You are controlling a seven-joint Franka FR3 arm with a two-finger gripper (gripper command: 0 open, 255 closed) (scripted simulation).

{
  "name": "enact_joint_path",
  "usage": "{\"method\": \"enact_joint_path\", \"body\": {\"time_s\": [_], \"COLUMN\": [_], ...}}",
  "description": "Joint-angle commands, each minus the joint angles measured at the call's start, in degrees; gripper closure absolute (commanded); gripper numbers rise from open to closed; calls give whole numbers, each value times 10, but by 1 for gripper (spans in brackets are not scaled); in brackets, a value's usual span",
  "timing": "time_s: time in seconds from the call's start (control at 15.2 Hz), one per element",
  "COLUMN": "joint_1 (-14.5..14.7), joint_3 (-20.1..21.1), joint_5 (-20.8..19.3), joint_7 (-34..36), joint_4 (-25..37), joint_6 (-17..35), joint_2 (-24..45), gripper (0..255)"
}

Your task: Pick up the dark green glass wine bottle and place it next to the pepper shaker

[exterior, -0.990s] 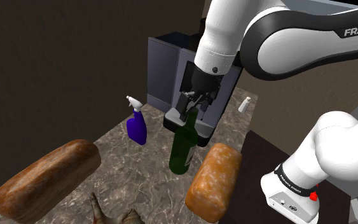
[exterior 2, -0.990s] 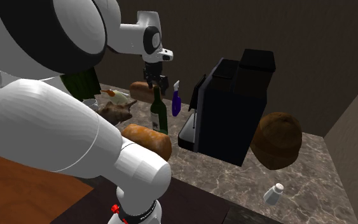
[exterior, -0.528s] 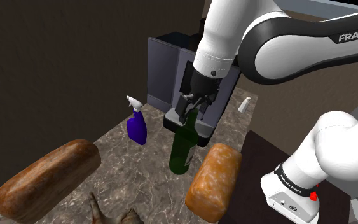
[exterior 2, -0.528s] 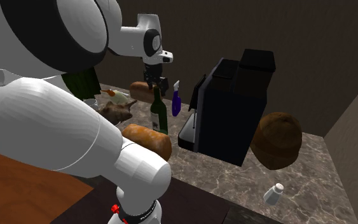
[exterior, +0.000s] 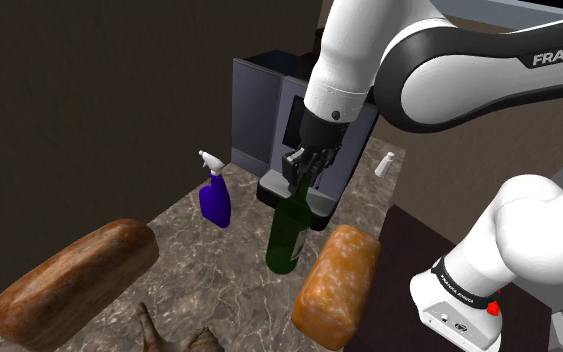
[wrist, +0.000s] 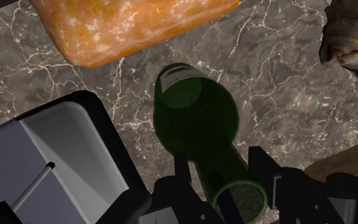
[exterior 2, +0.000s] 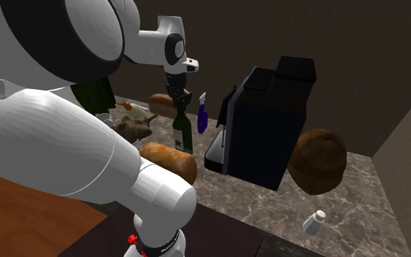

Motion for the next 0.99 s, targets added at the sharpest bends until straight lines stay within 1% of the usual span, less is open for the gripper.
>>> {"method": "enact_joint_path", "body": {"time_s": [0.0,0.2,0.92], "joint_1": [0,0,-2], "joint_3": [0,0,-14], "joint_5": [0,0,-6], "joint_7": [0,0,0], "joint_4": [0,0,70], "joint_6": [0,0,-89], "joint_2": [0,0,-18], "gripper": [255,255,255]}}
